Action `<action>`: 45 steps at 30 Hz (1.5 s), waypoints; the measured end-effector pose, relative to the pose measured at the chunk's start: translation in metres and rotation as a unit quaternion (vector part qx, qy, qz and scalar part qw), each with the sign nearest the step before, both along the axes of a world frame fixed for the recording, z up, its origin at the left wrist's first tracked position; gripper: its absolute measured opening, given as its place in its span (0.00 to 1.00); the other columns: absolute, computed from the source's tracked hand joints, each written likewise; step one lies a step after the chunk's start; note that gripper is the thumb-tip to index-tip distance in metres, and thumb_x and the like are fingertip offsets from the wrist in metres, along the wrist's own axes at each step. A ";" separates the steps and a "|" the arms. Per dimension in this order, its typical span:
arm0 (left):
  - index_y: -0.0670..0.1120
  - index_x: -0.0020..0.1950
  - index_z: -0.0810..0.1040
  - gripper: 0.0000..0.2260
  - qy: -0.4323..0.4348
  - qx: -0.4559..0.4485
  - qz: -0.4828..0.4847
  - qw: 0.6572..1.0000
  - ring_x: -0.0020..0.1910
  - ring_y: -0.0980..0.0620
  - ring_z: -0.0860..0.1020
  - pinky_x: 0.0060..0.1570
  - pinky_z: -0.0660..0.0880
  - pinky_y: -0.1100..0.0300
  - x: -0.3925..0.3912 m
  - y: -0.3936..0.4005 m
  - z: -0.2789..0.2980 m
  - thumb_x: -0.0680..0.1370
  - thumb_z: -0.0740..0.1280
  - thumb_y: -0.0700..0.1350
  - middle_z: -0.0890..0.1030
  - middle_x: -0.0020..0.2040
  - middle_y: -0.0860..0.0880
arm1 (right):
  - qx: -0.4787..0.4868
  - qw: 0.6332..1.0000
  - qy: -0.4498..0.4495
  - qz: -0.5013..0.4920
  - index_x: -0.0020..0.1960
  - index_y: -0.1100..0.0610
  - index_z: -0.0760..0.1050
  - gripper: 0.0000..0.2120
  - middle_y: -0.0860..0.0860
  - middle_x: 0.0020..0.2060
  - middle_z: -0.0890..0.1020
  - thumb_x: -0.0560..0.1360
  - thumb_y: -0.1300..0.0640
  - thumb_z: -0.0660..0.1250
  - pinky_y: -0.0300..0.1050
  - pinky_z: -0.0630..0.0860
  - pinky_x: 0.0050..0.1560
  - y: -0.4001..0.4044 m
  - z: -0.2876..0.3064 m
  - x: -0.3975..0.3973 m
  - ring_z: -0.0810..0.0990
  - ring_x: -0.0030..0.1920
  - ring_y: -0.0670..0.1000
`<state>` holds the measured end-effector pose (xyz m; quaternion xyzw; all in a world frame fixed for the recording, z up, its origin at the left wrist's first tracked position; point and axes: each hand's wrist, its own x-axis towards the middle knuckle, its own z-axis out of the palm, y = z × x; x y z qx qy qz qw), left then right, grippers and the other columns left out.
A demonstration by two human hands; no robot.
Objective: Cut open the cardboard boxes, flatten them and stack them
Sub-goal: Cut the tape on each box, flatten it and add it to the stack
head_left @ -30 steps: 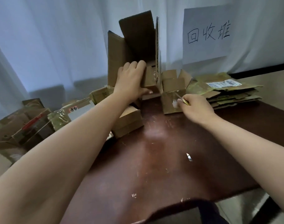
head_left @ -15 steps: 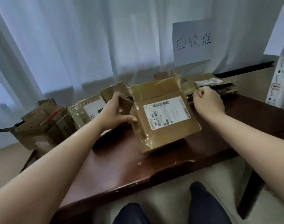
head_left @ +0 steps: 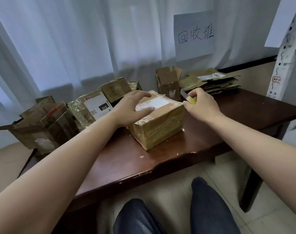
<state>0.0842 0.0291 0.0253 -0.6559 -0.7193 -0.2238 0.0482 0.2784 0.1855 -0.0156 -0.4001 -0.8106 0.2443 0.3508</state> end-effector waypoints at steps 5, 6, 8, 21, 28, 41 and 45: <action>0.59 0.76 0.61 0.32 -0.042 -0.149 0.057 0.986 0.78 0.46 0.49 0.75 0.47 0.43 0.004 0.021 -0.028 0.74 0.63 0.67 0.56 0.79 0.52 | 0.007 0.997 0.055 0.061 0.53 0.57 0.75 0.08 0.51 0.44 0.82 0.80 0.55 0.61 0.47 0.73 0.50 -0.001 -0.023 0.009 0.78 0.47 0.52; 0.60 0.76 0.61 0.30 -0.058 -0.146 0.060 0.986 0.78 0.46 0.49 0.75 0.47 0.44 0.003 0.025 -0.030 0.76 0.63 0.65 0.56 0.79 0.52 | 0.007 0.997 0.064 0.052 0.50 0.57 0.75 0.08 0.51 0.41 0.82 0.80 0.55 0.59 0.46 0.73 0.47 -0.001 -0.027 0.011 0.78 0.44 0.52; 0.60 0.76 0.62 0.28 -0.076 -0.144 0.060 0.985 0.78 0.46 0.50 0.76 0.47 0.45 0.002 0.030 -0.030 0.77 0.62 0.63 0.57 0.78 0.52 | -0.037 0.995 0.092 0.005 0.47 0.58 0.76 0.10 0.53 0.37 0.82 0.80 0.56 0.57 0.48 0.75 0.43 0.003 -0.038 0.012 0.79 0.39 0.55; 0.61 0.76 0.61 0.28 -0.054 -0.162 0.091 0.981 0.78 0.45 0.51 0.76 0.49 0.46 0.005 0.044 -0.031 0.77 0.59 0.66 0.57 0.79 0.51 | -0.283 0.947 0.150 -0.018 0.53 0.62 0.74 0.10 0.56 0.30 0.79 0.75 0.64 0.57 0.35 0.63 0.20 -0.010 -0.059 -0.007 0.70 0.21 0.48; 0.60 0.76 0.61 0.28 -0.050 -0.158 0.102 0.981 0.78 0.46 0.52 0.75 0.51 0.50 0.011 0.047 -0.031 0.77 0.59 0.66 0.57 0.79 0.50 | -0.284 0.944 0.160 -0.048 0.55 0.60 0.72 0.08 0.56 0.36 0.80 0.78 0.61 0.57 0.37 0.66 0.22 -0.004 -0.060 -0.014 0.72 0.24 0.48; 0.56 0.78 0.57 0.29 0.003 -0.176 0.142 0.974 0.76 0.43 0.58 0.72 0.58 0.51 0.038 0.066 -0.027 0.79 0.54 0.65 0.56 0.79 0.45 | -0.269 0.948 0.162 -0.062 0.54 0.61 0.76 0.09 0.57 0.38 0.81 0.75 0.62 0.64 0.37 0.65 0.23 0.008 -0.052 -0.017 0.74 0.25 0.47; 0.56 0.78 0.57 0.29 0.007 -0.178 0.149 0.973 0.76 0.42 0.58 0.71 0.58 0.51 0.041 0.065 -0.027 0.79 0.53 0.65 0.56 0.79 0.45 | -0.265 0.952 0.147 -0.053 0.51 0.61 0.77 0.07 0.57 0.37 0.81 0.74 0.62 0.66 0.37 0.66 0.26 0.001 -0.050 -0.016 0.75 0.28 0.49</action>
